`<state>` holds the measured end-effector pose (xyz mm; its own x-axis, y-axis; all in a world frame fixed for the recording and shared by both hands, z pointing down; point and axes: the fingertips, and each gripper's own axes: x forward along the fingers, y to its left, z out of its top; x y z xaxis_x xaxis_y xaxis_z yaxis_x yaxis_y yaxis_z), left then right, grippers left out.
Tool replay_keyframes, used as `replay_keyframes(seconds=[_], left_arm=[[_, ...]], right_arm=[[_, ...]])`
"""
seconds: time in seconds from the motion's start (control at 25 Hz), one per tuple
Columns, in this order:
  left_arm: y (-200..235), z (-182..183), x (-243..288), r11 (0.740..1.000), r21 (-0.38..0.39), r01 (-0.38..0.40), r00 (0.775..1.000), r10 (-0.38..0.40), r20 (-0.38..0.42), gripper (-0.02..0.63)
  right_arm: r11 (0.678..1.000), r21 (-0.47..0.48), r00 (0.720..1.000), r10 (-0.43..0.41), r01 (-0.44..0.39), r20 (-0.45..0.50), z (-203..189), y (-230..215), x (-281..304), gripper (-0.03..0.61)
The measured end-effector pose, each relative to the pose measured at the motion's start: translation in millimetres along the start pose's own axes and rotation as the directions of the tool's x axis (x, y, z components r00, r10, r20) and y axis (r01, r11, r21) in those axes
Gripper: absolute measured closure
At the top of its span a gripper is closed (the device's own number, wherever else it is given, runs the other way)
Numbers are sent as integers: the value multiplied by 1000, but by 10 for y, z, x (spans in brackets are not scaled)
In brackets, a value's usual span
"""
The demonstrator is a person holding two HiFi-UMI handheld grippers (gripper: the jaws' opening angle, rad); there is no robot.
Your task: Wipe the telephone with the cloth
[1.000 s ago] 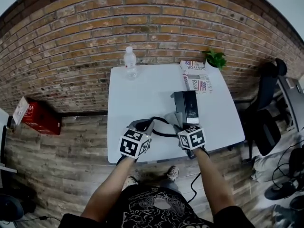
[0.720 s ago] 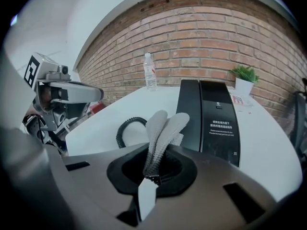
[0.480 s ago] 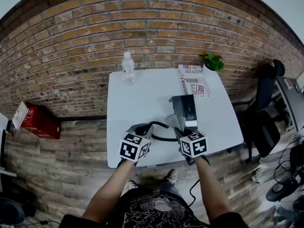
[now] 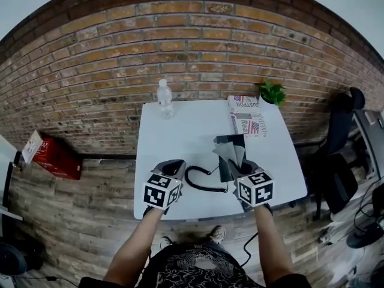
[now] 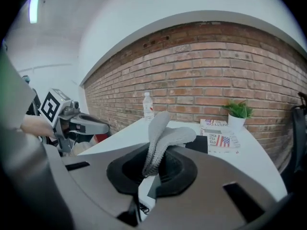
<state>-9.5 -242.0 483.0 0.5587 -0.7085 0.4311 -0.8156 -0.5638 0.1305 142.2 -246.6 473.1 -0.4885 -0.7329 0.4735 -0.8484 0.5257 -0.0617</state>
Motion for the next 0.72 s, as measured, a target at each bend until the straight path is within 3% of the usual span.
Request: replay_keyframes(seconds=[0.36, 0.72], left_arm=[[191, 274, -209, 993, 3, -121, 992, 121, 26, 607], [149, 457, -312, 987, 10, -158, 987, 157, 38, 607]], right_arm=[[1000, 0, 996, 7, -7, 91, 426, -227, -286, 568], [999, -30, 988, 27, -23, 149, 715, -253, -422, 568]])
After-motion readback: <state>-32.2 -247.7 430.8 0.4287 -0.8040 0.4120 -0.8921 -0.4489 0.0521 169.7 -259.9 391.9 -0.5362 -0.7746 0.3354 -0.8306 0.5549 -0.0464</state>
